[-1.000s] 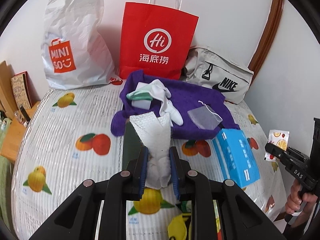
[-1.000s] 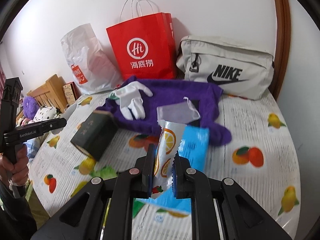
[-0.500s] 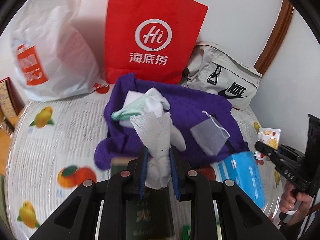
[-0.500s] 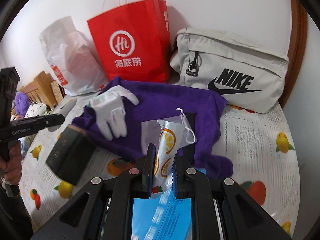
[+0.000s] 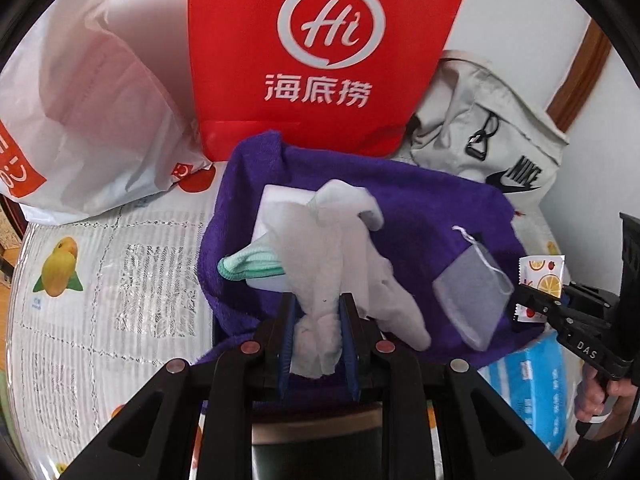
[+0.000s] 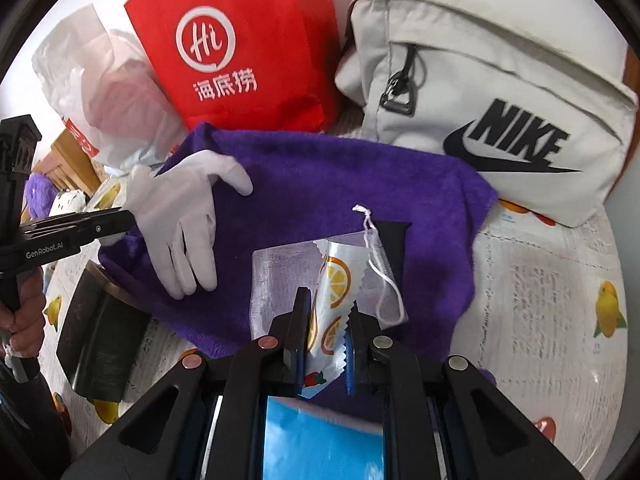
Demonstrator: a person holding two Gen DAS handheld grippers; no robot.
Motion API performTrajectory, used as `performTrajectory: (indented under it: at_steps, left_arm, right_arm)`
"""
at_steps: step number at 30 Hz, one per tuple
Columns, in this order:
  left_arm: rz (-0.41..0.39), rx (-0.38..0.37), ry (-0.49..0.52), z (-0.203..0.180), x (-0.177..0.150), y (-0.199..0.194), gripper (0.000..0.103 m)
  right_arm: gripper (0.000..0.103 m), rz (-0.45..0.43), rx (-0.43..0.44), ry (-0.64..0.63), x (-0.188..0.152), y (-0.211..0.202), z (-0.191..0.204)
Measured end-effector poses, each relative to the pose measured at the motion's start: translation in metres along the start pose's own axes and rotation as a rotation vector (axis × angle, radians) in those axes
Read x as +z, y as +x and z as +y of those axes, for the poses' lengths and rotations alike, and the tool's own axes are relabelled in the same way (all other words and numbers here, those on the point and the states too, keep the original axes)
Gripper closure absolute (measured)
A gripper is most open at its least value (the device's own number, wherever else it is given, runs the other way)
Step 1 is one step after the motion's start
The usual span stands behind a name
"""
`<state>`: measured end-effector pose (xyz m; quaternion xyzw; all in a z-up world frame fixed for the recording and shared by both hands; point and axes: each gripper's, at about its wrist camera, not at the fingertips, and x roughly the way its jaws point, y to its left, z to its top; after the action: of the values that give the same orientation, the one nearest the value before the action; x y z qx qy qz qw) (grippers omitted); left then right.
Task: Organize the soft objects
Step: 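Carry the tissue with the left gripper and sachet with the right gripper over the towel, then open the right gripper to drop the sachet while the left gripper releases the tissue onto the towel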
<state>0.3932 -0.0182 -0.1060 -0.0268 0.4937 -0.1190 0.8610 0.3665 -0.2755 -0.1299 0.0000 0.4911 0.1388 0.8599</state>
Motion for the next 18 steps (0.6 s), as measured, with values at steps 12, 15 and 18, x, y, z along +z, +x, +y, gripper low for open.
performTrajectory:
  at_steps: [12,15,18]
  left_arm:
    - [0.083,-0.007,-0.006,0.005,0.003,0.029,0.08]
    - [0.078,0.0,0.0,0.005,0.004,0.029,0.08]
    - [0.084,0.0,0.007,0.004,0.004,0.028,0.079]
  right_arm:
    - [0.087,0.123,0.068,0.026,0.012,0.036,-0.002]
    - [0.087,0.153,0.061,0.018,0.012,0.042,-0.003]
    - [0.067,0.141,0.021,-0.02,0.012,0.041,-0.001]
